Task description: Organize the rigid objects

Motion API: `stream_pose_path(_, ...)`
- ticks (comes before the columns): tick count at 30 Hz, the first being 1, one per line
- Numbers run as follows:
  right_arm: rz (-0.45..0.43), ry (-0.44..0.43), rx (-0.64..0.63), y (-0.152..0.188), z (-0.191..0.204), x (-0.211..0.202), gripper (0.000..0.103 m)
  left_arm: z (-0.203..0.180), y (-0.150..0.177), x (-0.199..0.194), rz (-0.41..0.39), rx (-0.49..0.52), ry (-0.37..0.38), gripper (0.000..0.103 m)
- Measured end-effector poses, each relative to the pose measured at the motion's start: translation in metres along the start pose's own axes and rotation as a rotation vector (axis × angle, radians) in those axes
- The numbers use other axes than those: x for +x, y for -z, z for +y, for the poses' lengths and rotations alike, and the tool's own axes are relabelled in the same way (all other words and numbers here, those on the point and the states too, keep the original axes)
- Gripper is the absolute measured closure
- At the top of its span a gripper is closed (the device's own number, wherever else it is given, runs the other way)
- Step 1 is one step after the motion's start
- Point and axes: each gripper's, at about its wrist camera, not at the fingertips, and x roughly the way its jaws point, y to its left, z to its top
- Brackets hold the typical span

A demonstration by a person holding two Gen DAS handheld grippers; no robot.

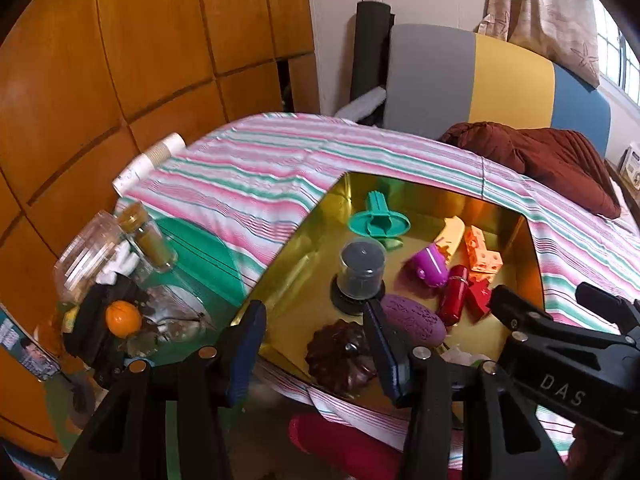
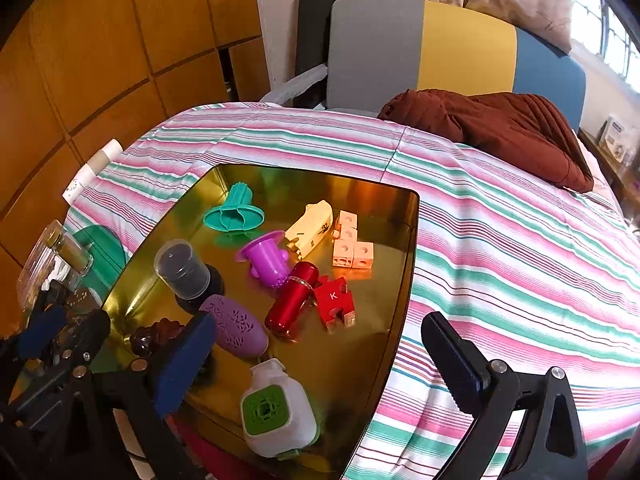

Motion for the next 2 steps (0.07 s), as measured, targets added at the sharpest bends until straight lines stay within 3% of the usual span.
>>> stream_pose_path(2, 0.000, -0.002, -0.001, 0.0004, -0.0003, -0.0003, 0.000, -0.0032, 0.0004, -0.0031, -0.022, 0.016, -0.017, 0.053)
